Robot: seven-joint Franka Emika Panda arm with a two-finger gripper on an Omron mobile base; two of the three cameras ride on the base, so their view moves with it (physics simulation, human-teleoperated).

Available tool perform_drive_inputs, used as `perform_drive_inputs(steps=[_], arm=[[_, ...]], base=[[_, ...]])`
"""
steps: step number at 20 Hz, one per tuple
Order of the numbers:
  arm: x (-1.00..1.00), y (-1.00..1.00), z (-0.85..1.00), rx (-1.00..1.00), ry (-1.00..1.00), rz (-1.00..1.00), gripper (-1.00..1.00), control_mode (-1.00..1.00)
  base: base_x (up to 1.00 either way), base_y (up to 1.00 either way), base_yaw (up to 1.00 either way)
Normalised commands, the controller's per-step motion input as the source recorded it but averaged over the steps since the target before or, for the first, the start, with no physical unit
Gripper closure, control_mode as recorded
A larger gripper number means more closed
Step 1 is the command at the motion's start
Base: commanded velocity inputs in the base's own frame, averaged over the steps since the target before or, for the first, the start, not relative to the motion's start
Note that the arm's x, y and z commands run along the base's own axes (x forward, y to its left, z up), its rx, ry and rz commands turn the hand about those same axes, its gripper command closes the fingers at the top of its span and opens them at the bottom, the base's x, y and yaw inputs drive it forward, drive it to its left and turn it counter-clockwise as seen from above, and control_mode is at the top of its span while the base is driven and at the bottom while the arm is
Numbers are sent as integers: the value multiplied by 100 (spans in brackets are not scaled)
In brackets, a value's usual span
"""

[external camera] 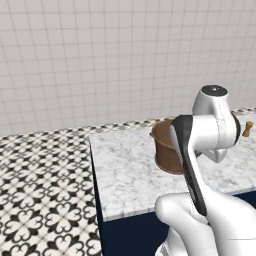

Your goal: Open the cabinet, pick up the bread from the cabinet and place it in the basket. Then move the basket to the dining counter.

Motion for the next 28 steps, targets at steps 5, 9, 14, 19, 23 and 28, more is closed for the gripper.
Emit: perform_drive_inputs(steps=[5, 9, 14, 19, 23, 28], arm=[[58, -5, -15, 0, 0, 7, 100, -100], [89, -23, -23, 1, 0, 18, 100, -100], [100, -24, -59, 1, 8, 16, 100, -100], [39, 0, -74, 0, 20, 2, 100, -100], [27, 0, -85, 0, 12, 0, 100, -100], [25, 0, -61, -3, -10, 0, 100, -100]], base=[[0, 0, 0], [0, 0, 0], [0, 0, 0], [0, 0, 0], [0, 0, 0], [0, 0, 0]])
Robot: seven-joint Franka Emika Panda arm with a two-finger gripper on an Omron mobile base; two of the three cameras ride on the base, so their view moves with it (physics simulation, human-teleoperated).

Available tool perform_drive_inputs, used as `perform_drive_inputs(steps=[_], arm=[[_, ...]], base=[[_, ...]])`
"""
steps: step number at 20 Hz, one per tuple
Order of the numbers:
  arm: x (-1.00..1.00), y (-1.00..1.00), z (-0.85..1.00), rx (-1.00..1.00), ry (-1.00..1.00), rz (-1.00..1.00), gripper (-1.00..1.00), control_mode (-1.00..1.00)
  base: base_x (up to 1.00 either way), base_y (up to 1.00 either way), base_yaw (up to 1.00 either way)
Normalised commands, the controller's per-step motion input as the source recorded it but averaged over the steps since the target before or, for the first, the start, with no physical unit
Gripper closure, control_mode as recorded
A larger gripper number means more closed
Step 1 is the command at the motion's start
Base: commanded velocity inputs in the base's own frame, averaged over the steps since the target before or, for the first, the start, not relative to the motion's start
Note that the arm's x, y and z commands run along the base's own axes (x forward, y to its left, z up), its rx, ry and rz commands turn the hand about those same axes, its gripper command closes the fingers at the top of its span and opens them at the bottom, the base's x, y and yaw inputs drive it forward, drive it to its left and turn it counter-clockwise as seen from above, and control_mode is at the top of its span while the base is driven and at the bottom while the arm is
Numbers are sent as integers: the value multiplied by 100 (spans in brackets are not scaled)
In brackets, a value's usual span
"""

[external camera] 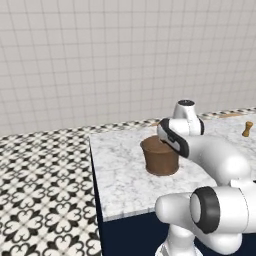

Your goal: Open the cabinet, pick up the bread from the cabinet and place it in the basket. Then move the basket to the dining counter.

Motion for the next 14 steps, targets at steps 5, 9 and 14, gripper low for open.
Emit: perform_drive_inputs(steps=[5, 9, 14], arm=[[11, 1, -25, 0, -4, 0, -100, -100], [0, 0, -5, 0, 0, 0, -100, -100], [0, 0, 29, -1, 5, 0, -100, -100]], base=[[0, 0, 0], [0, 0, 0], [0, 0, 0]])
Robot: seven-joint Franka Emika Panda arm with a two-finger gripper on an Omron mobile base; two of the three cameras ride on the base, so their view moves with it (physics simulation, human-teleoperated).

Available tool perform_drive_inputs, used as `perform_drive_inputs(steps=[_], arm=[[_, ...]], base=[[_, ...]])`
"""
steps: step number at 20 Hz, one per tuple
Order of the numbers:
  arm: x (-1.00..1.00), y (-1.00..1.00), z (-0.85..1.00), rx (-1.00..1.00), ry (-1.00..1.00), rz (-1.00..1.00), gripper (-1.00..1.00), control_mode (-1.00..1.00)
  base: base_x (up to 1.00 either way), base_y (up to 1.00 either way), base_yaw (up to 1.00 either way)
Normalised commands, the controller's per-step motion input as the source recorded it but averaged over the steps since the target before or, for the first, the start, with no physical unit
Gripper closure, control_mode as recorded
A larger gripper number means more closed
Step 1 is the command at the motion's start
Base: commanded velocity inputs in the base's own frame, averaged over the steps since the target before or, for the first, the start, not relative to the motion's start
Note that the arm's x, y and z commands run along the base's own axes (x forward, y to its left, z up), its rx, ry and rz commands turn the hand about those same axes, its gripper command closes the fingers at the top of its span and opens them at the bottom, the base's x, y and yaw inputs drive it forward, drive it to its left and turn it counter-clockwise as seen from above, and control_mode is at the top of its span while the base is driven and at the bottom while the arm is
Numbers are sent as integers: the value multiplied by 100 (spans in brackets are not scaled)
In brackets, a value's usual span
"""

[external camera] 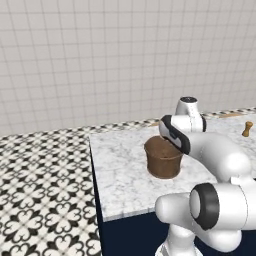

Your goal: Open the cabinet, pick up the bread from the cabinet and place it in the basket. Then move the basket to the dining counter.

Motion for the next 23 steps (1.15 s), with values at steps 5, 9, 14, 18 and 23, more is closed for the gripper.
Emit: perform_drive_inputs(steps=[5, 9, 14, 18, 23], arm=[[-28, 3, 94, -10, 6, 0, -100, -100], [-75, 13, 92, -17, -2, 5, -100, -100], [-100, 41, 83, -13, -16, 17, -100, -100], [-88, 38, 53, 0, -9, 13, -100, -100], [-65, 14, 9, 0, -4, 8, -100, -100]], base=[[0, 0, 0], [0, 0, 0], [0, 0, 0], [0, 0, 0], [0, 0, 0]])
